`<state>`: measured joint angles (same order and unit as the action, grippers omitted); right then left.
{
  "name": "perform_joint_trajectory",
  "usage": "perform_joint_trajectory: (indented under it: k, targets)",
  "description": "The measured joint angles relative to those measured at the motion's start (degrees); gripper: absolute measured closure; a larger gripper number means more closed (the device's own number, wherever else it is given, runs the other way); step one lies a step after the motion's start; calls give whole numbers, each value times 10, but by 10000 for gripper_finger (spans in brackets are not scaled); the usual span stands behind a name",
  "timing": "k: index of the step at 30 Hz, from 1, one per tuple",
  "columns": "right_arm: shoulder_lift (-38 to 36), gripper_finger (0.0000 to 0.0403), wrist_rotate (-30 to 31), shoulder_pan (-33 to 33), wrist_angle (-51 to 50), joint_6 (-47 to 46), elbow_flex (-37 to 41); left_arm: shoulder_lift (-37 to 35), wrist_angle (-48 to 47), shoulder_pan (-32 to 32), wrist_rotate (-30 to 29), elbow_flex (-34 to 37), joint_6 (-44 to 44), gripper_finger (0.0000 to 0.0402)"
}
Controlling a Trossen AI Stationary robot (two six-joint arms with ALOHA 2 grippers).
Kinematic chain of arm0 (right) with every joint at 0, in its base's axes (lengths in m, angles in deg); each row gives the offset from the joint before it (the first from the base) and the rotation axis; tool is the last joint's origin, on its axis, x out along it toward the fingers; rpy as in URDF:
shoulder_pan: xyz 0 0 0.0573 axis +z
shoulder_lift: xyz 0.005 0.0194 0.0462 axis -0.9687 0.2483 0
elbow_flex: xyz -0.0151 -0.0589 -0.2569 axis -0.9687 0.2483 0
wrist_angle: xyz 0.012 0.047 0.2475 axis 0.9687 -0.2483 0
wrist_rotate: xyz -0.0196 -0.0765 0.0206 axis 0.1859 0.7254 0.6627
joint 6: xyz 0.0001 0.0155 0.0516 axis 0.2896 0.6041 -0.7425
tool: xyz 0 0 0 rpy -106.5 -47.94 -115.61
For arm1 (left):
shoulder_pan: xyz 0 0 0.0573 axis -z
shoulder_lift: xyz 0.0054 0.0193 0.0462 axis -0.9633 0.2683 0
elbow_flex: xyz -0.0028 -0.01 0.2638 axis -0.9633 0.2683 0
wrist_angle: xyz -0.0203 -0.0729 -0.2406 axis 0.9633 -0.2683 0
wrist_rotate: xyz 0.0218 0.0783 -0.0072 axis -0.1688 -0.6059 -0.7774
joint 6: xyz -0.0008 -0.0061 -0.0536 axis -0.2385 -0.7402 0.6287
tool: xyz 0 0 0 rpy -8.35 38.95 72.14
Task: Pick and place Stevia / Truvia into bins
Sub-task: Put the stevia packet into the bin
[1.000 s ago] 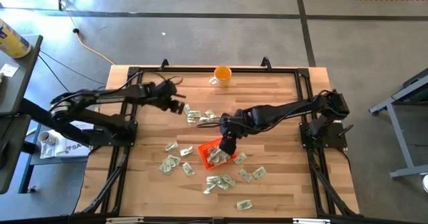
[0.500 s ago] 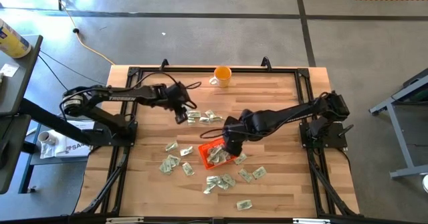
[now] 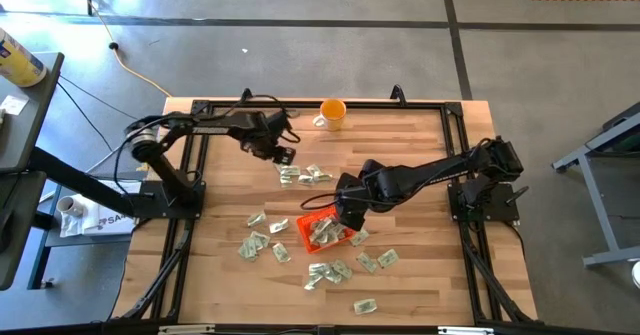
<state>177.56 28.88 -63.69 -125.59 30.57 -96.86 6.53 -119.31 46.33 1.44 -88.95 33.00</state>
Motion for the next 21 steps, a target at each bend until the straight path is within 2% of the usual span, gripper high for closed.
perform_joint_trajectory:
  k: [6, 12, 15, 21]
  targets:
    - [0, 146, 17, 0, 0, 0, 0, 36, 15, 35, -50, -2, 48, 201]
    - [0, 146, 26, 0, -1, 1, 0, 61, 29, 34, -56, -3, 59, 208]
    - [0, 147, 26, 1, -1, 1, 0, 66, 26, 34, -71, -3, 56, 243]
    - [0, 146, 24, 1, -1, 3, 0, 67, 36, 21, -88, -2, 24, 360]
